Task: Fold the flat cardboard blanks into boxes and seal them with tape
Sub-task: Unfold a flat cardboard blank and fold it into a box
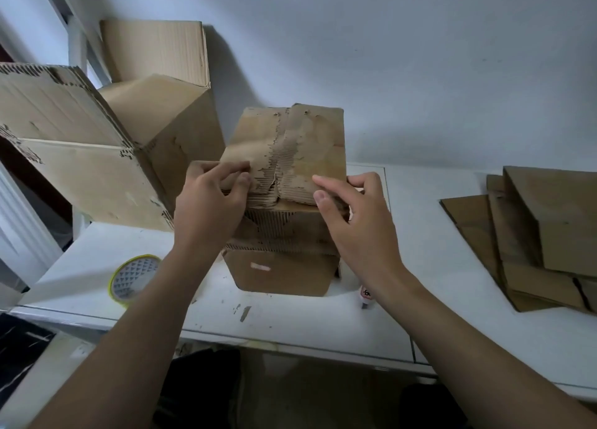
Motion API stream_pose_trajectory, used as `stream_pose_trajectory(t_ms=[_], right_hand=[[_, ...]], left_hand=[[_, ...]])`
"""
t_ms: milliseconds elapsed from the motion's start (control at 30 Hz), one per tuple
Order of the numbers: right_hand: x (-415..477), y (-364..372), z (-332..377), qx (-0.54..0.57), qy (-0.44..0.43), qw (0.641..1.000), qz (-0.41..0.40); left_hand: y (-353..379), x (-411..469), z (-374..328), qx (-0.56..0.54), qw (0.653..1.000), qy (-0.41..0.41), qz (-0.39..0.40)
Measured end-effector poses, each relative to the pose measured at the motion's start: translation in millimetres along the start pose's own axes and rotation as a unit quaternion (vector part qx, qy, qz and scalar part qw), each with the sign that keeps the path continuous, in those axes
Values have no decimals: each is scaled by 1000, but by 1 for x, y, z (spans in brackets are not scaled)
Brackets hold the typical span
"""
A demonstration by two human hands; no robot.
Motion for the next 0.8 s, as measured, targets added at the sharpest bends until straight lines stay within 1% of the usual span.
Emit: stream_pose_trajectory(t_ms=[167,267,333,400,500,567,633,700,767,800], right_hand=[[0,16,-2,23,-9,1000,14],[1,27,-7,25,-7,999,25],[5,35,-15,16,0,999,38],[6,44,-20,-12,2,998,58],[6,55,-25,-55,9,995,86],[8,58,-30,-82,18,992,96],[11,58,-36,-98,26,990,102],[12,56,-40,-103,33,988,112],[10,54,-43,-88,40,987,131],[10,52,-44,-72,43,985,147]], left_hand=[[-4,6,14,-18,999,41,-24],[0,3,19,-27,998,53,-12],[10,-1,20,-2,998,57,11],[24,-5,27,40,997,46,54],[47,-11,48,79,984,-30,155],[62,-16,55,95,975,-45,197],[70,-14,55,101,970,-60,211],[74,-13,53,129,962,-81,229],[74,-16,45,152,956,-88,235],[76,-18,39,151,957,-79,235]])
Point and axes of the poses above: each hand's wrist, its own x-axis towards the middle knuckle, its own y-axis out of the palm, z = x × y, the point moved 9 cm from there along x, towards the middle knuckle, and after that the axes turned 6 degrees about y, right-handed, at the moved point
